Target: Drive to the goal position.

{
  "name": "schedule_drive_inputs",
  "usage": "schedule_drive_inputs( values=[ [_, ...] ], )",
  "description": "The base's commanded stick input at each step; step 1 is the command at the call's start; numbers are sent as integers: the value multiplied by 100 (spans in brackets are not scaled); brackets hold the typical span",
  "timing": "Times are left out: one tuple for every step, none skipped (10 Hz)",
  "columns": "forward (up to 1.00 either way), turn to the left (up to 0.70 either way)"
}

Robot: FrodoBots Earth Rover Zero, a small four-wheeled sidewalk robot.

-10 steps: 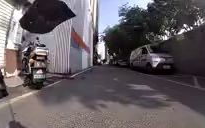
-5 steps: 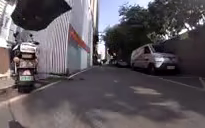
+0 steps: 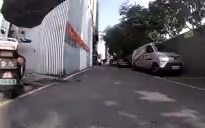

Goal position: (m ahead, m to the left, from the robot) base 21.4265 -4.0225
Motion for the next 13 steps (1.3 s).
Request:
schedule_drive_inputs(
  values=[
    [70, 0],
    [70, 0],
    [70, 0],
    [70, 0],
    [60, 0],
    [48, 0],
    [70, 0],
    [70, 0],
    [70, 0],
    [57, 0],
    [45, 0],
    [45, 0],
    [45, 0]
  ],
)
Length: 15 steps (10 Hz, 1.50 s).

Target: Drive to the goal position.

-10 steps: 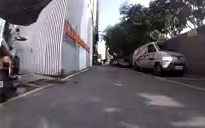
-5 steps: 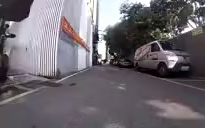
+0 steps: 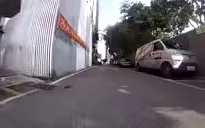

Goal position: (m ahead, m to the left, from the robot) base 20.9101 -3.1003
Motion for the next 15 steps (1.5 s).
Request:
schedule_drive_inputs(
  values=[
    [45, 0],
    [45, 0],
    [45, 0],
    [45, 0],
    [45, 0],
    [45, 0],
    [45, 0],
    [45, 0],
    [45, 0],
    [45, 0],
    [45, 0],
    [45, 0],
    [45, 0],
    [45, 0],
    [54, 0]
  ],
)
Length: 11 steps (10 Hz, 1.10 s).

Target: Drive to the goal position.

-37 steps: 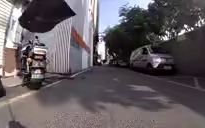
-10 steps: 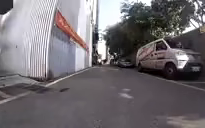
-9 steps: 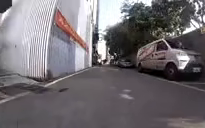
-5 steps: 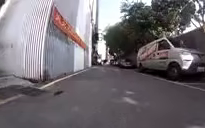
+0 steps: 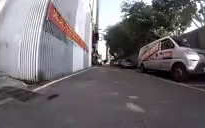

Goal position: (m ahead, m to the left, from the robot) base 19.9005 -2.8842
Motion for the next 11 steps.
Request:
schedule_drive_inputs(
  values=[
    [70, 0],
    [70, 0],
    [70, 0],
    [70, 0],
    [70, 0],
    [70, 0],
    [70, 0],
    [70, 0],
    [70, 0],
    [70, 0],
    [70, 0]
  ],
)
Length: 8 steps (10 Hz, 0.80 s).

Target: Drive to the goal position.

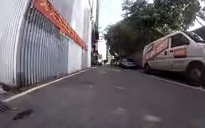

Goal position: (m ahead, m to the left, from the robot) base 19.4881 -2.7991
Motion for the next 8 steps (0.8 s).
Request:
schedule_drive_inputs(
  values=[
    [70, 0],
    [70, 0],
    [70, 0],
    [70, 0],
    [70, 0],
    [70, 0],
    [70, 0],
    [70, 0]
  ],
)
